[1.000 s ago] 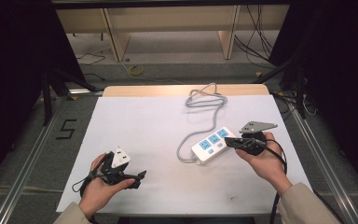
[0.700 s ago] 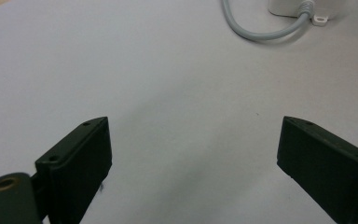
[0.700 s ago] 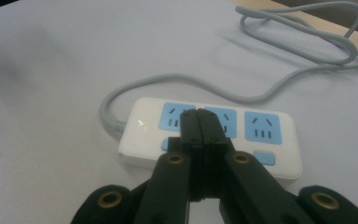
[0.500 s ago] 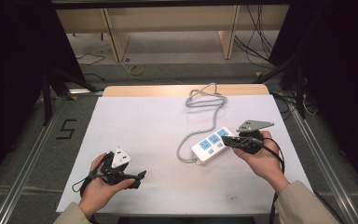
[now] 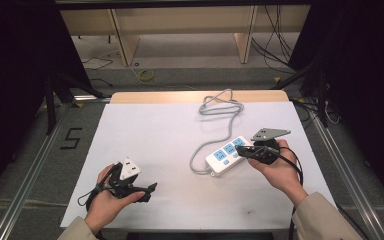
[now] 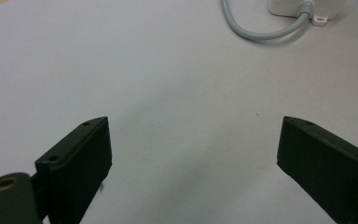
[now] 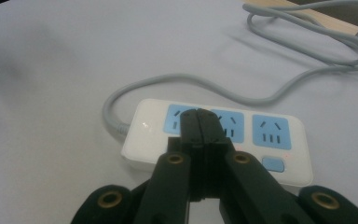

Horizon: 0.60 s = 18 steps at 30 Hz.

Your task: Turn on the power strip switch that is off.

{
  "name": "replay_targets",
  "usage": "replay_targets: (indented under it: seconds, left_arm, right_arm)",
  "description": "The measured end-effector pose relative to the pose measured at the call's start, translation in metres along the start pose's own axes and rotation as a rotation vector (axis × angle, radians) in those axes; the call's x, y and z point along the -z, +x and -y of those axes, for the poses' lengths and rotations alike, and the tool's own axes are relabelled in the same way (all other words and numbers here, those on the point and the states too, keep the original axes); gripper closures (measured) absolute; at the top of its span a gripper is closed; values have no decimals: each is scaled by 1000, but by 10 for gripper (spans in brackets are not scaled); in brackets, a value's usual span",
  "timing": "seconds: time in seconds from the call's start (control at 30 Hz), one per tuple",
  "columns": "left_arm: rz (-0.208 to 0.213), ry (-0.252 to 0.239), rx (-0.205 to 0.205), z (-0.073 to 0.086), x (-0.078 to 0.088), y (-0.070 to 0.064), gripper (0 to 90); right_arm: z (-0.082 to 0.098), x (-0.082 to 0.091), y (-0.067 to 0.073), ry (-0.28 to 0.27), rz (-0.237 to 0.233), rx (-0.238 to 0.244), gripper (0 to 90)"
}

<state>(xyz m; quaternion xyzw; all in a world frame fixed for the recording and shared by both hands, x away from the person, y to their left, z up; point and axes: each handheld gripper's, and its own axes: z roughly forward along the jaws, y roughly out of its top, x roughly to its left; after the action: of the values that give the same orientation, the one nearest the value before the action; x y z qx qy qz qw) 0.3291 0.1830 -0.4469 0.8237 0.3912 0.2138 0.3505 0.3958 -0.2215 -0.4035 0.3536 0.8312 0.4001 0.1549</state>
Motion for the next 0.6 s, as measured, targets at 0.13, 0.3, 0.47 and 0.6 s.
replay_targets:
  seconds: [0.13,0.3,0.47,0.6]
  left_arm:
    - [1,2,0,0,0,0,97]
    - [2,2,-2,0,0,0,97]
    - [0,1,-2,0,0,0,97]
    - [0,0,-2,0,0,0,98]
  right_arm:
    - [-1,-1,0,1,1,-3,900]
    - [-1,-3,0,8,-3,-1,900]
    - [-3,-3,0,6,-2,-1,900]
    - [-5,-4,1,8,-4,2,900]
